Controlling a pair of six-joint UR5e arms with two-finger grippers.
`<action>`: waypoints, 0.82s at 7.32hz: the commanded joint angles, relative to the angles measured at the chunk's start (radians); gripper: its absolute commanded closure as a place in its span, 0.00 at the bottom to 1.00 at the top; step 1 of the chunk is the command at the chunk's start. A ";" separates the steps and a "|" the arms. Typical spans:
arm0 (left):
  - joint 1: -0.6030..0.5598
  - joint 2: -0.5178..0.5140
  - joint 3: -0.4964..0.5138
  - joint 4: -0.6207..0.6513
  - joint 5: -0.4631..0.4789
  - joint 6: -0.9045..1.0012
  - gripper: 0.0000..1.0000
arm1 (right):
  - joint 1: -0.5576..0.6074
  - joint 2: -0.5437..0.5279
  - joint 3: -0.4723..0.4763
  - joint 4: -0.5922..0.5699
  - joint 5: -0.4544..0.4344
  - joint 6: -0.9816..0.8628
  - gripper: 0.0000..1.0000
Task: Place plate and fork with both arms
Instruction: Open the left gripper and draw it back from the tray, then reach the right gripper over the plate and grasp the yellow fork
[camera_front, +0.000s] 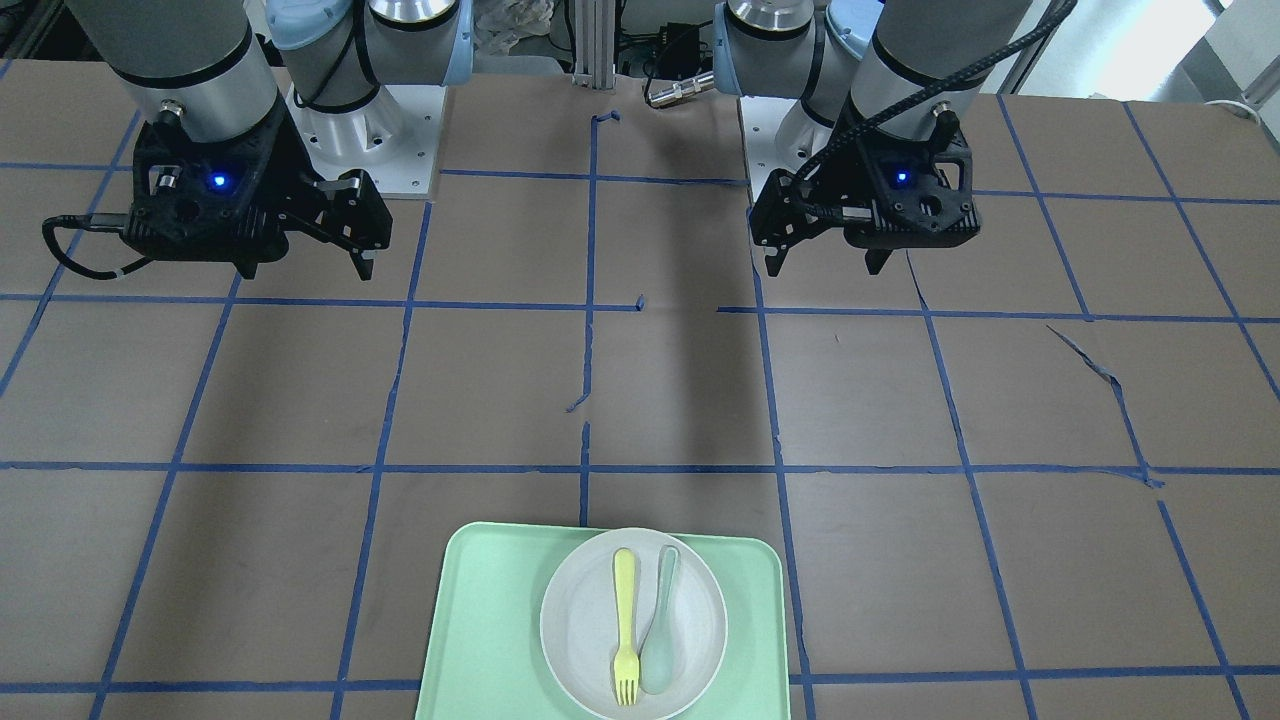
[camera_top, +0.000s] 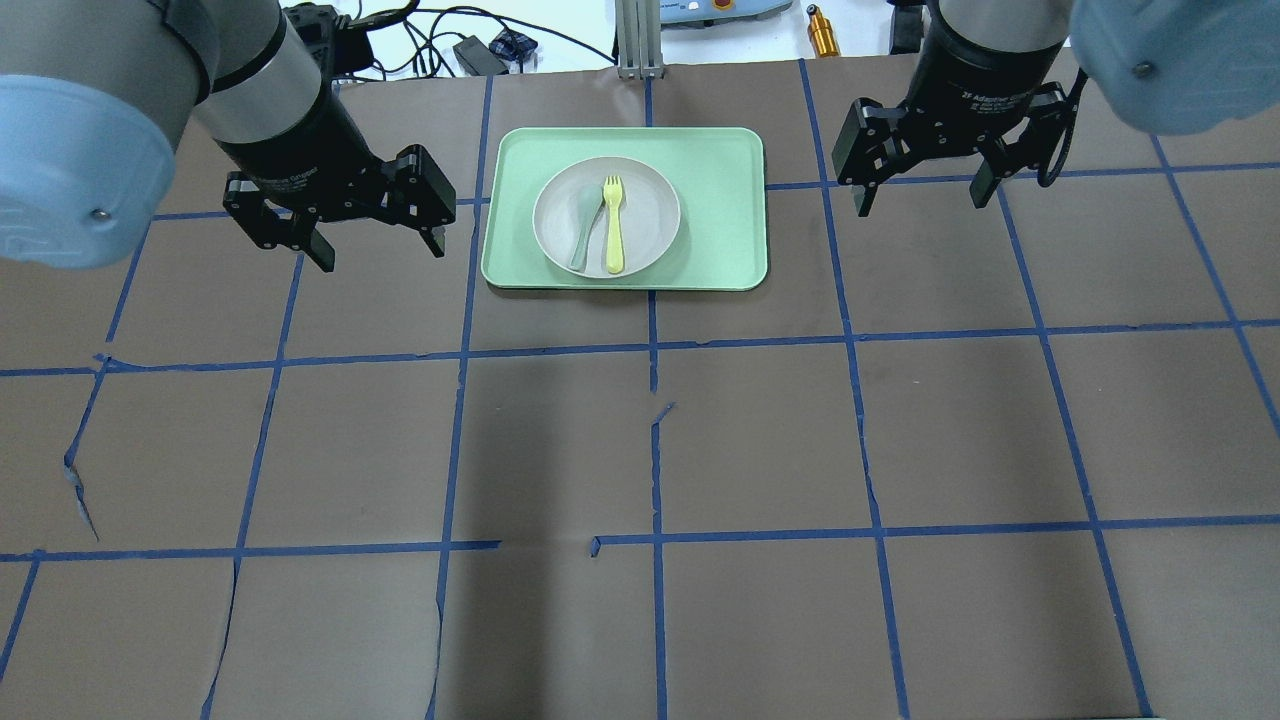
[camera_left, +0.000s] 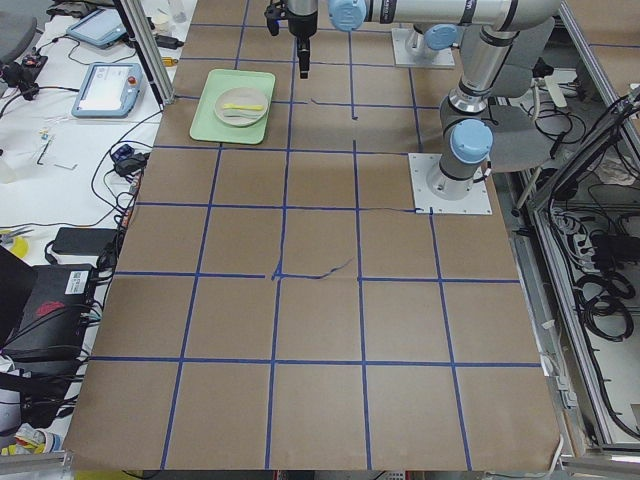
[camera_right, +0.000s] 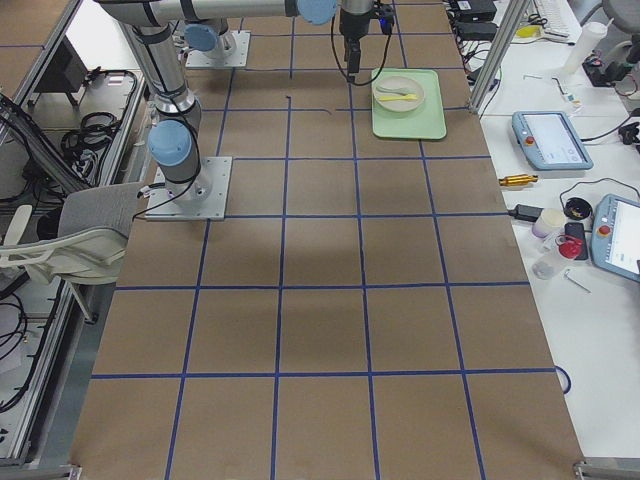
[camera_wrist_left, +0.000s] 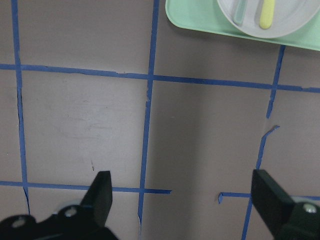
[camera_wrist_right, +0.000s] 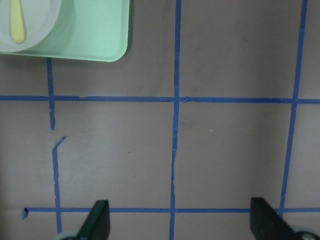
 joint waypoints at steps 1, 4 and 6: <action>-0.007 0.006 -0.009 -0.002 0.007 -0.001 0.00 | 0.040 0.033 -0.011 -0.069 -0.002 0.004 0.00; -0.007 0.011 -0.016 -0.004 0.004 -0.002 0.00 | 0.234 0.332 -0.172 -0.271 -0.076 0.204 0.00; -0.008 0.013 -0.016 -0.004 0.002 -0.004 0.00 | 0.299 0.570 -0.343 -0.362 -0.070 0.348 0.00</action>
